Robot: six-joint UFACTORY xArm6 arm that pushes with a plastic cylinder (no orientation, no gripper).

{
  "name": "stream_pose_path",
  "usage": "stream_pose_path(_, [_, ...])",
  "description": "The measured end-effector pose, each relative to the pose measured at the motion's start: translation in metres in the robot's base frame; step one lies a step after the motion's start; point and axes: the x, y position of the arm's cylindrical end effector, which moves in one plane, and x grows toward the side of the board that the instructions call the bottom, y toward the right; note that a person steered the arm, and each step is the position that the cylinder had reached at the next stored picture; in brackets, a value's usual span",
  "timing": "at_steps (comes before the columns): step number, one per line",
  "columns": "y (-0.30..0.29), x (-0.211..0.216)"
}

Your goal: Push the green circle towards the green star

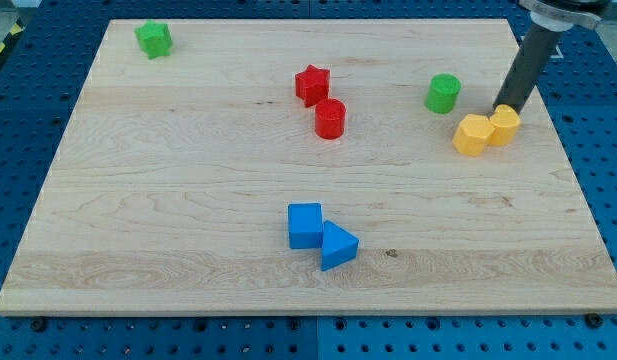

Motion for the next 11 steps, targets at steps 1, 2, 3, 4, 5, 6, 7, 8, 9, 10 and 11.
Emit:
stream_pose_path(1, [-0.011,0.0])
stream_pose_path(2, [-0.019,-0.002])
stream_pose_path(3, [-0.037,-0.01])
stream_pose_path(4, [-0.068,-0.025])
stream_pose_path(5, [-0.104,-0.039])
stream_pose_path(6, [-0.146,-0.055])
stream_pose_path(7, [-0.188,-0.072])
stream_pose_path(8, [-0.229,-0.08])
stream_pose_path(9, [-0.259,-0.08])
stream_pose_path(10, [-0.287,-0.085])
stream_pose_path(11, [-0.312,-0.085])
